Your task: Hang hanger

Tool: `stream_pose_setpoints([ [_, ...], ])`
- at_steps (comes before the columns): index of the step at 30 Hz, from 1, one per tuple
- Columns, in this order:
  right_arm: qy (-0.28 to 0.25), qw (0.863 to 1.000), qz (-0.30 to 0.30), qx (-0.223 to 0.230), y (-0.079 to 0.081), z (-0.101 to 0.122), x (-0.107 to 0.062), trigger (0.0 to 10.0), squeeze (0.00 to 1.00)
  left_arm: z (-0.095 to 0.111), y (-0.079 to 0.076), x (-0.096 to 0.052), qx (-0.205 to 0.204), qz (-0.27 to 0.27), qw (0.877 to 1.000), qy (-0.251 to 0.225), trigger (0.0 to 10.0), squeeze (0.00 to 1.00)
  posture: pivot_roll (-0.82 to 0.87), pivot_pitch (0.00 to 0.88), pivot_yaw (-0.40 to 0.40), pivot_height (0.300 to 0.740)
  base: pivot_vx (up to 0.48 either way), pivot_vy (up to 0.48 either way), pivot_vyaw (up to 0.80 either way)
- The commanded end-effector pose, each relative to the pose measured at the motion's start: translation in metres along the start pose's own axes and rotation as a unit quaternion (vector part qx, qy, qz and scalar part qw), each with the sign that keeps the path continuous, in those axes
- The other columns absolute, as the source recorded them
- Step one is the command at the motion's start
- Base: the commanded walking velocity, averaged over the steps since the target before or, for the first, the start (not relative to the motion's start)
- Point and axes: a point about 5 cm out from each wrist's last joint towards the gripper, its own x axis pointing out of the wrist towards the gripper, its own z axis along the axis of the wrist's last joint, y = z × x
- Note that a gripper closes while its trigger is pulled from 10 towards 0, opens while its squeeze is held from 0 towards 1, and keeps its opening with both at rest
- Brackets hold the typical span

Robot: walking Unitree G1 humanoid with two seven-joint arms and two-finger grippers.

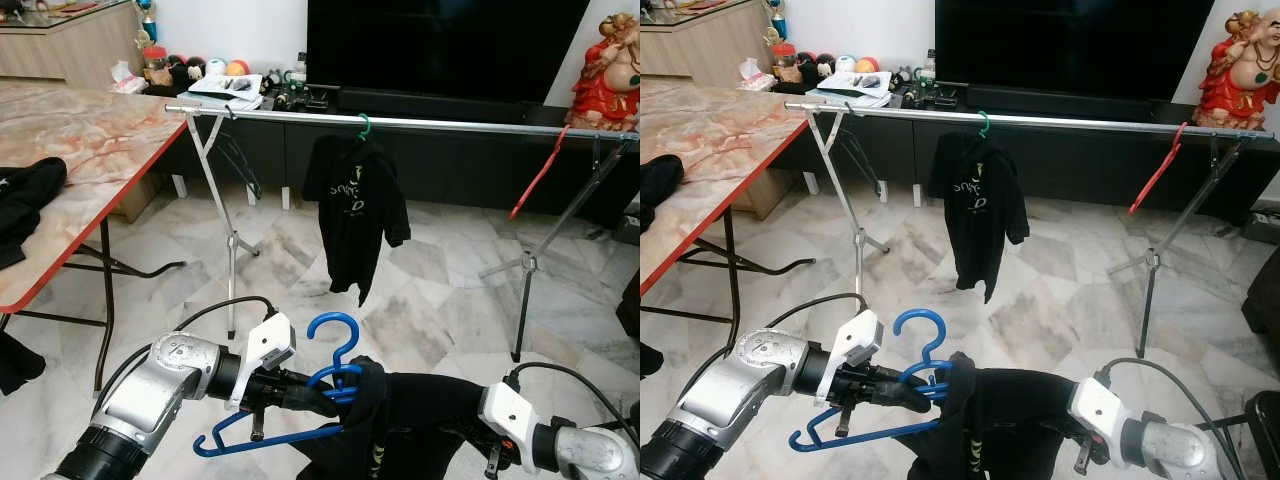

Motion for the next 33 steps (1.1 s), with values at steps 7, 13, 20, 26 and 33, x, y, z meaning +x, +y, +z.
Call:
stream_pose_setpoints([
  [7,0.005,1.0,-0.013,0.001,-0.004,-0.002,-0.009,0.0,0.0,-0.015,0.004,-0.018,-0.012,0.015,0.999,0.04,0.0,0.0,0.05,0.068,-0.033,0.74,0.0,0.0,0.0],
  [13,0.04,0.999,-0.02,0.007,-0.003,-0.014,-0.019,0.0,0.0,-0.041,0.005,-0.031,-0.044,0.04,0.994,0.089,0.0,0.0,0.04,0.066,-0.03,0.74,0.0,0.0,0.0],
  [20,0.05,0.998,-0.033,0.012,-0.005,-0.016,-0.025,0.0,0.0,-0.071,0.002,-0.039,-0.1,0.06,0.987,0.111,0.0,0.0,0.04,0.059,-0.024,0.74,0.0,0.0,0.0],
  [26,0.042,0.997,-0.057,0.024,-0.008,-0.016,-0.027,0.0,0.0,-0.133,-0.015,-0.049,-0.175,0.106,0.96,0.192,0.0,0.0,0.05,0.047,-0.016,0.74,0.0,0.0,0.0],
  [33,0.014,0.994,-0.097,0.051,-0.009,-0.014,-0.023,0.0,0.0,-0.177,-0.017,-0.059,-0.207,0.302,0.902,0.229,0.0,0.0,0.06,0.036,-0.012,0.74,0.0,0.0,0.0],
])
